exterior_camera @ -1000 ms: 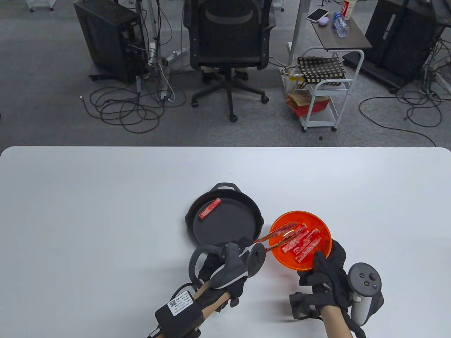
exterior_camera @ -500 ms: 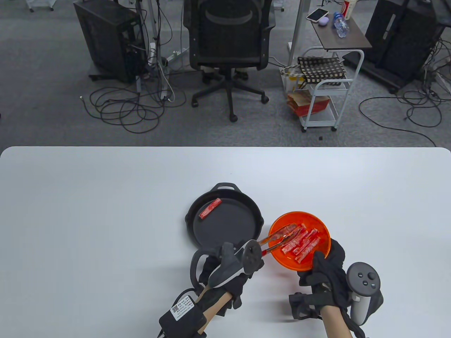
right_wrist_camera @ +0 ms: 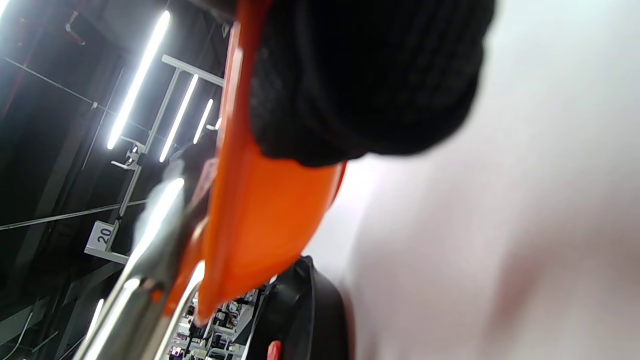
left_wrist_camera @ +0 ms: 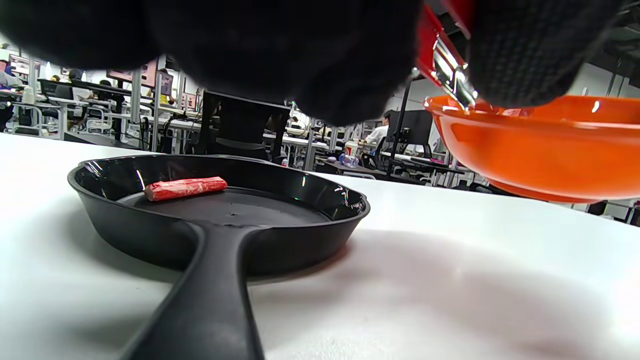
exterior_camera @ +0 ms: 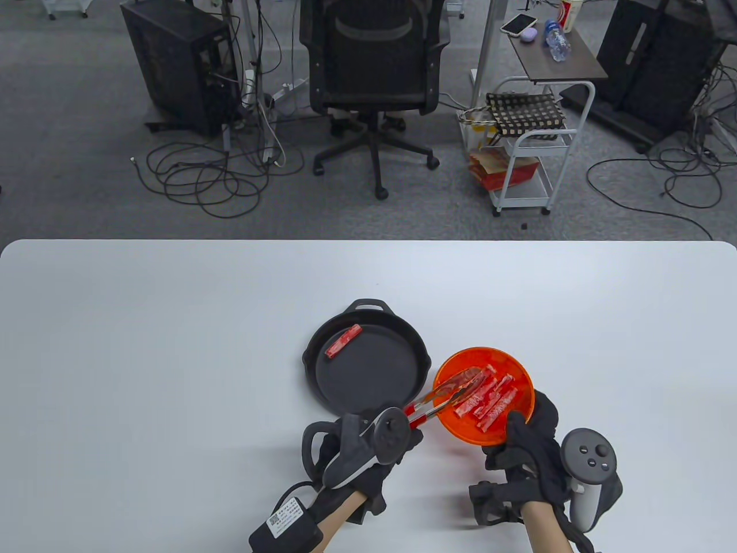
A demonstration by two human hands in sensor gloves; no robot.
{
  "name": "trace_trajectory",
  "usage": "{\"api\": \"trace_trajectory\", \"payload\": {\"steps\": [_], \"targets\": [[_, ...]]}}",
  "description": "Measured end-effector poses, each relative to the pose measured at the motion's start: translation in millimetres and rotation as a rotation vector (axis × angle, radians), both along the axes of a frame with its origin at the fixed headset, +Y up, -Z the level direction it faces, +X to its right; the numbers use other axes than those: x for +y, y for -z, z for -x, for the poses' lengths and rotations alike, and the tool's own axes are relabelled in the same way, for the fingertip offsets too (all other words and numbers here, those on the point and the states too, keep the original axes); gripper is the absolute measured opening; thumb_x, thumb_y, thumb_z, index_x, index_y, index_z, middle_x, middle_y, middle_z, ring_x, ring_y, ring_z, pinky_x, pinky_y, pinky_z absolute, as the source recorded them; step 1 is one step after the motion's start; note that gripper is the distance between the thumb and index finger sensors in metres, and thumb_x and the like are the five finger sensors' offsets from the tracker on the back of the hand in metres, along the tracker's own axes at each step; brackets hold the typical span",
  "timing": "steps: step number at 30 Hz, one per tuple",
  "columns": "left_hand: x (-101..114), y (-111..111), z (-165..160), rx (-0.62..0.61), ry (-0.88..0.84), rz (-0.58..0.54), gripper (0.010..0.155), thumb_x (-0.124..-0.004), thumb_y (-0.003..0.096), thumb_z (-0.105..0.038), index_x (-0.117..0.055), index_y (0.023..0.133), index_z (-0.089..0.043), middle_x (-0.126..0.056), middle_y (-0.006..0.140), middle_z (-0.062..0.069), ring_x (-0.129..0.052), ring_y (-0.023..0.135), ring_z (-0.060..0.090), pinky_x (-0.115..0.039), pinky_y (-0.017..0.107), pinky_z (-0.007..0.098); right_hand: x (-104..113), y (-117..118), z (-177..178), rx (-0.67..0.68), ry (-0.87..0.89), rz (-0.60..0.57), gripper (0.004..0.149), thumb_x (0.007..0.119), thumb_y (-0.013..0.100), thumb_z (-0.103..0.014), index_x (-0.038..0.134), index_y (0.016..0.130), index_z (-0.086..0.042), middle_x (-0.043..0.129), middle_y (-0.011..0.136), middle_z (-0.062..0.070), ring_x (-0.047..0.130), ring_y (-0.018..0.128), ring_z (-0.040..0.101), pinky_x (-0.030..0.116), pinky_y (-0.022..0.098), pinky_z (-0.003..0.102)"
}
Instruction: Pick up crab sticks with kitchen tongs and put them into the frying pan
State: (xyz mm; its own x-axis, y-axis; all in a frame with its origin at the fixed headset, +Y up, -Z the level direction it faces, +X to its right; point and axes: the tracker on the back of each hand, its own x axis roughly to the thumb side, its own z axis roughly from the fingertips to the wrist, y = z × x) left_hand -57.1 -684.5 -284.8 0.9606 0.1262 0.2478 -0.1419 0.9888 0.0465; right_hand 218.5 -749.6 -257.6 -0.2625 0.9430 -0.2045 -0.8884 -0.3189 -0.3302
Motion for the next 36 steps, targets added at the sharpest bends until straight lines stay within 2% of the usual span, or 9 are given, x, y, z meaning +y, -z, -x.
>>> {"api": "trace_trajectory", "payload": {"steps": [7, 13, 19, 24, 31, 36], "targets": [[17.2, -3.1, 29.0, 0.073, -0.127, -0.019, 0.074, -0.083, 0.0359, -0.074, -0.089, 0.083, -0.018, -0.104, 0.037, -0.012, -0.100, 0.008, 0.009, -0.089, 0.020, 0.040, -3.3, 0.3, 0.9, 0.005, -0.011, 0.022, 0.060, 0.059, 0.059, -0.020, 0.030, 0.109, -0.002, 0.059, 0.102, 0.030, 0.104, 0.030, 0.022, 0.098, 0.013, 0.020], [21.5, 8.7, 67.5, 0.209, -0.154, -0.037, 0.074, -0.083, 0.0359, -0.074, -0.089, 0.083, -0.018, -0.104, 0.038, -0.012, -0.100, 0.008, 0.009, -0.089, 0.020, 0.040, -3.0, -0.8, 1.8, 0.006, -0.009, 0.032, 0.060, 0.059, 0.059, -0.020, 0.031, 0.109, -0.002, 0.059, 0.102, 0.030, 0.104, 0.030, 0.022, 0.098, 0.012, 0.021], [-2.9, 31.1, 111.6, 0.371, -0.152, 0.032, 0.074, -0.083, 0.0360, -0.074, -0.089, 0.083, -0.018, -0.104, 0.038, -0.012, -0.100, 0.009, 0.008, -0.089, 0.020, 0.040, -2.5, -0.5, 2.4, 0.013, 0.004, 0.027, 0.060, 0.060, 0.059, -0.020, 0.031, 0.109, -0.002, 0.059, 0.102, 0.030, 0.104, 0.030, 0.022, 0.098, 0.012, 0.020], [-19.9, 41.1, 129.8, 0.441, -0.095, 0.068, 0.074, -0.083, 0.0357, -0.075, -0.089, 0.083, -0.018, -0.104, 0.038, -0.012, -0.101, 0.009, 0.008, -0.090, 0.021, 0.040, -2.2, -0.5, 2.2, 0.016, 0.013, 0.024, 0.060, 0.060, 0.059, -0.019, 0.031, 0.109, -0.002, 0.059, 0.102, 0.030, 0.104, 0.030, 0.022, 0.098, 0.012, 0.020], [-37.7, 48.8, 129.8, 0.459, 0.037, 0.096, 0.074, -0.083, 0.0351, -0.075, -0.089, 0.084, -0.019, -0.104, 0.039, -0.013, -0.101, 0.011, 0.008, -0.090, 0.022, 0.040, -2.7, -0.8, 3.5, 0.028, 0.009, 0.032, 0.060, 0.060, 0.059, -0.020, 0.031, 0.109, -0.002, 0.059, 0.102, 0.030, 0.104, 0.030, 0.022, 0.098, 0.012, 0.020], [-44.0, 51.3, 115.9, 0.457, 0.162, 0.044, 0.074, -0.082, 0.0351, -0.075, -0.088, 0.084, -0.020, -0.104, 0.039, -0.013, -0.101, 0.012, 0.008, -0.090, 0.023, 0.039, -3.5, -1.8, 3.8, 0.023, 0.012, 0.041, 0.060, 0.060, 0.059, -0.019, 0.031, 0.109, -0.002, 0.059, 0.102, 0.030, 0.104, 0.030, 0.022, 0.098, 0.012, 0.020]]}}
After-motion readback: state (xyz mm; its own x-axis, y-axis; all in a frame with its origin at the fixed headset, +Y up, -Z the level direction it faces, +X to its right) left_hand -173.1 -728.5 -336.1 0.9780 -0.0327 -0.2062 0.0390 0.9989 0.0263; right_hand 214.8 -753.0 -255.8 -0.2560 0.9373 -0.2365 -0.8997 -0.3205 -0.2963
